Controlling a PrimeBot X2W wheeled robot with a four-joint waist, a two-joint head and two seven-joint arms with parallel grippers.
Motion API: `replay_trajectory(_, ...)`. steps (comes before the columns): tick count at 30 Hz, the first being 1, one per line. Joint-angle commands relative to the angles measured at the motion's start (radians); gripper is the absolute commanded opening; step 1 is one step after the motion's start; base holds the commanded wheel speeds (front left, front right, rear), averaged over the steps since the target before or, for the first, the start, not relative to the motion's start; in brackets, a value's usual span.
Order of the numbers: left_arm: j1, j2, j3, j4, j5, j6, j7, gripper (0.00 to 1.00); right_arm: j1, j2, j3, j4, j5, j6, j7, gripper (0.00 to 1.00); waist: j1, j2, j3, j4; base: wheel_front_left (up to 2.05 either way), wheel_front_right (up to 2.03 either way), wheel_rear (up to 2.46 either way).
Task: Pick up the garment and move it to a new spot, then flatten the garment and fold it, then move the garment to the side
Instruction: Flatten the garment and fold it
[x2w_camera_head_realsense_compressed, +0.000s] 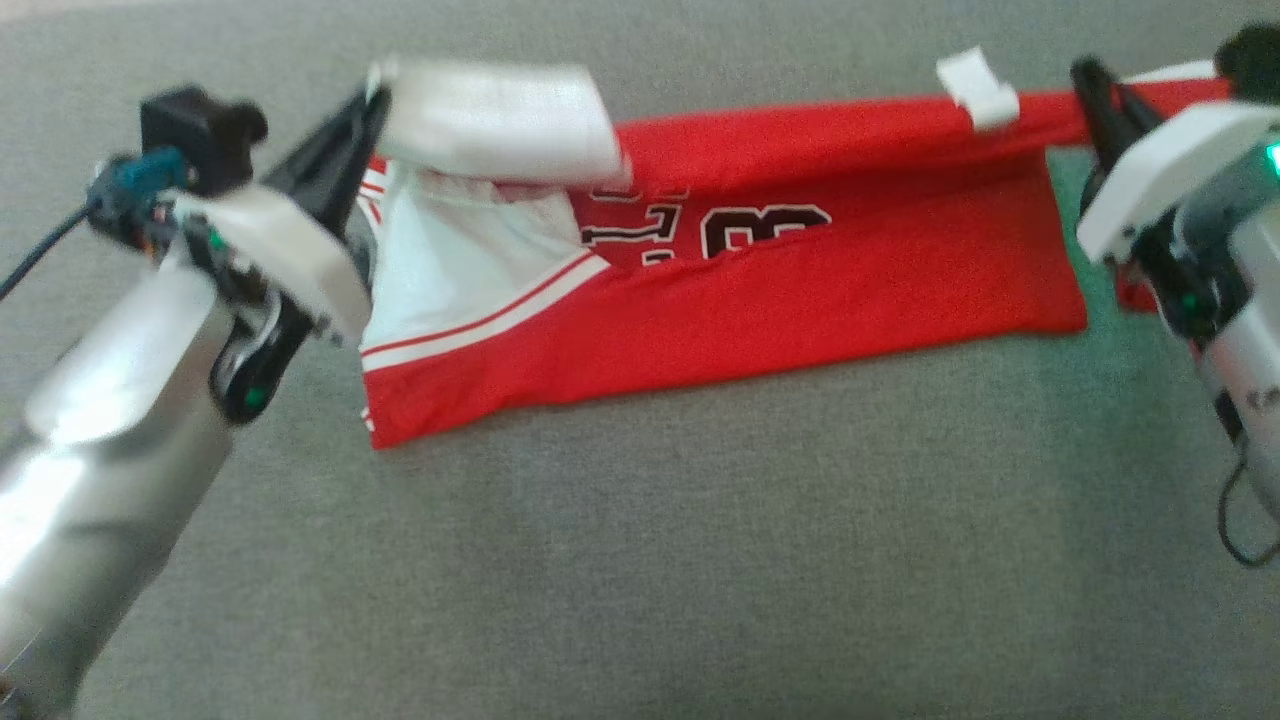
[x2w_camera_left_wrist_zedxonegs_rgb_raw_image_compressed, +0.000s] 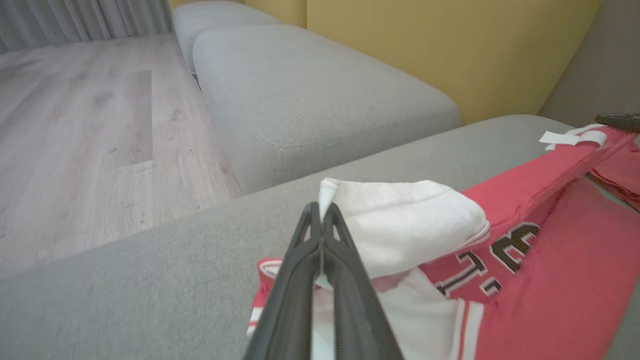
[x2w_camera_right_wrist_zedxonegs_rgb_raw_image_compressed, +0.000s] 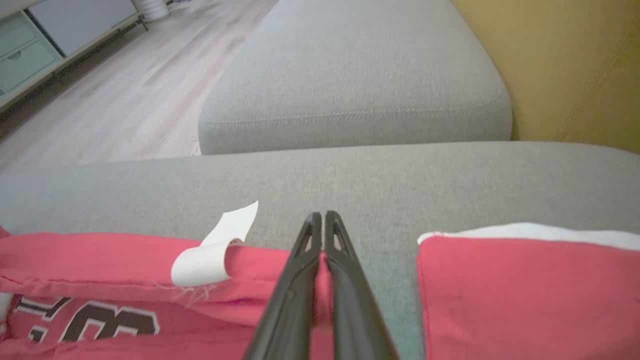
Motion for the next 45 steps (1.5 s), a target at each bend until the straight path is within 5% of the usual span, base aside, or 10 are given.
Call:
replay_trajectory(1, -0.003, 0.100, 0.008, -0.071, -0.035, 0.002, 0.041, 0.00, 0.045, -0.036, 0.030, -0.050, 0.030, 0.007, 0.035, 0.00, 0.0002, -0.0001, -0.042, 0.018, 0.00, 0.00, 0.00)
replay_trajectory(9, 0.103, 0.212, -0.065, -0.229, -0.114, 0.002, 0.152, 0.00, 0.134, -0.124, 0.119, -0.115, 0.097, 0.007, 0.186, 0.00, 0.0002, -0.0001, -0.094, 0.022, 0.00, 0.00, 0.00)
replay_trajectory(29, 0.127, 0.299, -0.229, -0.384, -0.175, 0.002, 0.354, 0.00, 0.133, -0.167, 0.234, -0.112, 0.113, 0.007, 0.283, 0.00, 0.0002, -0.0001, -0.076, 0.005, 0.00, 0.00, 0.00)
replay_trajectory(30, 0.121, 0.303, -0.241, -0.387, -0.158, 0.002, 0.353, 0.92, 0.130, -0.165, 0.232, -0.103, 0.112, 0.007, 0.280, 0.68, 0.0002, -0.0001, -0.076, 0.004, 0.00, 0.00, 0.00)
replay_trajectory(31, 0.113, 0.304, -0.244, -0.379, -0.136, 0.002, 0.326, 1.00, 0.126, -0.156, 0.219, -0.091, 0.125, 0.007, 0.271, 1.00, 0.0002, -0.0001, -0.078, 0.001, 0.00, 0.00, 0.00)
replay_trajectory(35, 0.104, 0.275, -0.185, -0.341, -0.123, 0.053, 0.199, 1.00, 0.100, -0.142, 0.181, -0.076, 0.137, 0.007, 0.224, 1.00, 0.0002, -0.0001, -0.091, -0.003, 0.00, 0.00, 0.00)
replay_trajectory(39, 0.098, 0.234, -0.108, -0.300, -0.095, 0.148, 0.022, 1.00, 0.071, -0.124, 0.130, -0.087, 0.155, 0.007, 0.161, 1.00, 0.0002, -0.0001, -0.113, -0.013, 0.00, 0.00, 0.00)
replay_trajectory(45, 0.132, 0.165, 0.043, -0.285, -0.131, 0.258, -0.179, 1.00, 0.043, -0.077, 0.047, -0.125, 0.134, 0.007, -0.025, 1.00, 0.0002, -0.0001, -0.152, -0.028, 0.00, 0.00, 0.00)
